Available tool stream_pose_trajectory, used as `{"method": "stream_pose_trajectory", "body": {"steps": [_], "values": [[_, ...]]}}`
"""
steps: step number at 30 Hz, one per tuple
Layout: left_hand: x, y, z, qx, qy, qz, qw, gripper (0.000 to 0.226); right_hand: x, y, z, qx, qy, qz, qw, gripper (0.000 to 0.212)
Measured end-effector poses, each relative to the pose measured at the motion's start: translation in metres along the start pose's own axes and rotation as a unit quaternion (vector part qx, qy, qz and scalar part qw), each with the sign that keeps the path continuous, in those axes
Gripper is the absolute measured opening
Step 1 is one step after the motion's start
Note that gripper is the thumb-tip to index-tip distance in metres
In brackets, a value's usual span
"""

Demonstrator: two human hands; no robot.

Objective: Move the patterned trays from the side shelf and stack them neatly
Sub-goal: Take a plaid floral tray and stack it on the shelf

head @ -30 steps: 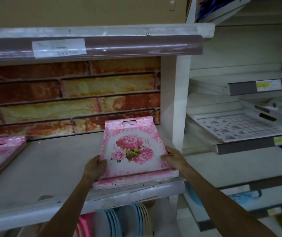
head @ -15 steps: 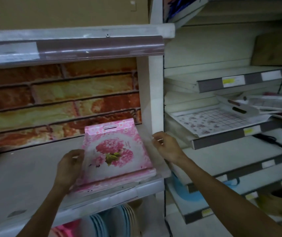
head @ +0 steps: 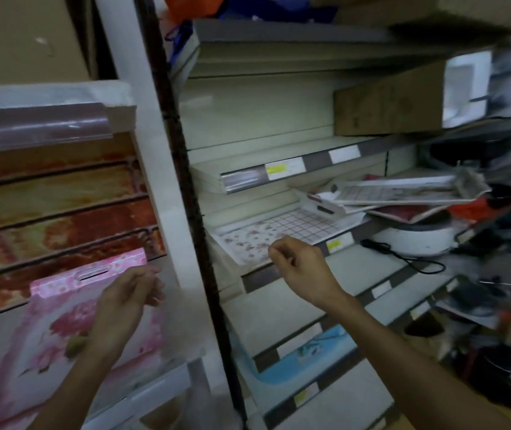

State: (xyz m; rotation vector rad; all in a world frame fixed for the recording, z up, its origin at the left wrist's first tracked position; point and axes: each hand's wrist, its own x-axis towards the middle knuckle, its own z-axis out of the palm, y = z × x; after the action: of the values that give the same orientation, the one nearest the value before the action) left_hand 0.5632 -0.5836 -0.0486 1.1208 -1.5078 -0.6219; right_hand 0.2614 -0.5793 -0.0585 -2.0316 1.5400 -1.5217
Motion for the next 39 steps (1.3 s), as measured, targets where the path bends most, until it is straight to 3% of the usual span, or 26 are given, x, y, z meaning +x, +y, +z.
{"method": "stream_pose_trajectory", "body": {"steps": [9, 14, 18, 21, 26, 29, 34, 39], "values": [[0.029, 0.037, 0.138, -0.077, -0.076, 0.047, 0.993, 0.025, -0.011, 0.078, -0.122, -0.056, 0.058, 0.058, 0.995, 0.014], [0.044, 0.064, 0.212, -0.088, -0.120, 0.072, 0.986, 0.024, 0.000, 0.114, -0.177, 0.039, 0.104, 0.180, 0.977, 0.015], [0.058, 0.083, 0.260, -0.077, -0.151, 0.098, 0.981, 0.025, 0.019, 0.133, -0.206, 0.250, 0.171, 0.305, 0.903, 0.012], [0.076, 0.091, 0.288, -0.044, -0.183, 0.125, 0.974, 0.023, 0.032, 0.145, -0.221, 0.405, 0.196, 0.331, 0.829, 0.011], [0.111, 0.107, 0.332, 0.034, -0.221, 0.221, 0.949, 0.020, 0.054, 0.188, -0.245, 0.510, 0.244, 0.335, 0.754, 0.029], [0.131, 0.113, 0.366, 0.062, -0.259, 0.238, 0.934, 0.015, 0.069, 0.209, -0.253, 0.563, 0.251, 0.368, 0.696, 0.030], [0.162, 0.116, 0.416, 0.126, -0.305, 0.332, 0.884, 0.016, 0.109, 0.233, -0.244, 0.552, 0.227, 0.433, 0.676, 0.033], [0.188, 0.105, 0.448, 0.182, -0.359, 0.378, 0.833, 0.018, 0.140, 0.244, -0.230, 0.558, 0.276, 0.443, 0.645, 0.031]]}}
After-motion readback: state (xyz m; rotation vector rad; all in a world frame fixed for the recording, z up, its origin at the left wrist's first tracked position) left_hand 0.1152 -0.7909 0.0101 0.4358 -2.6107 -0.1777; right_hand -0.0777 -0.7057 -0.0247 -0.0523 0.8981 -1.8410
